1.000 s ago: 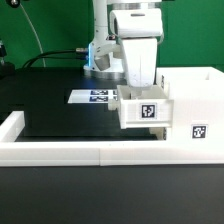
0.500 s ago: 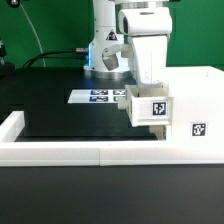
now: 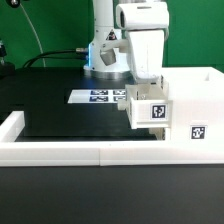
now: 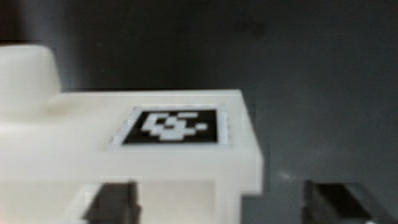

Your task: Assemble drawer

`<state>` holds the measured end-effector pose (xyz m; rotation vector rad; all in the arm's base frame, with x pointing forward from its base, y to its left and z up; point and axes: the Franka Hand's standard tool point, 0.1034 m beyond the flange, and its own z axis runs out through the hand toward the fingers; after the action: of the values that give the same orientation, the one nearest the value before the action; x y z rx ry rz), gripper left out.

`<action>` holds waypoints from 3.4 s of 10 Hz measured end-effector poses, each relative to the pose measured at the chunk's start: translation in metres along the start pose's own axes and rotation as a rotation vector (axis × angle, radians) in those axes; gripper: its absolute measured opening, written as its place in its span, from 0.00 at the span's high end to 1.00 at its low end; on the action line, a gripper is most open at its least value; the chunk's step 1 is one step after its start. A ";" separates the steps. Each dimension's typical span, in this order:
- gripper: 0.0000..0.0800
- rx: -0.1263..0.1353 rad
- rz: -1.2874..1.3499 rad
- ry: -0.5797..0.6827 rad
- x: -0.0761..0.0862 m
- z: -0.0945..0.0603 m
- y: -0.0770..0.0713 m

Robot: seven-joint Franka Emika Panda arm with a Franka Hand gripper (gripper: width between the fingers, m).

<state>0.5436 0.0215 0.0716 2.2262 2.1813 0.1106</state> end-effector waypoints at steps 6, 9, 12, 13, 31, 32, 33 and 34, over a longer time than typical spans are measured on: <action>0.19 -0.034 -0.018 -0.030 -0.042 -0.039 0.013; 0.19 -0.026 -0.066 0.006 -0.073 -0.032 0.014; 0.19 0.013 -0.069 0.113 -0.087 -0.001 0.011; 0.19 0.017 -0.060 0.133 -0.085 0.004 0.014; 0.19 0.069 0.115 0.158 0.001 0.019 0.006; 0.19 0.069 0.116 0.158 0.000 0.019 0.006; 0.19 0.069 0.116 0.158 0.000 0.019 0.006; 0.19 0.069 0.116 0.158 0.000 0.019 0.006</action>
Offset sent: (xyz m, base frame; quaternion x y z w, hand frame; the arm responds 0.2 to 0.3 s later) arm -0.0045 -0.0288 0.0259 0.0066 -0.0243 -0.0125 0.9996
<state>0.5504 0.0220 0.0531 2.4621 2.1596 0.2236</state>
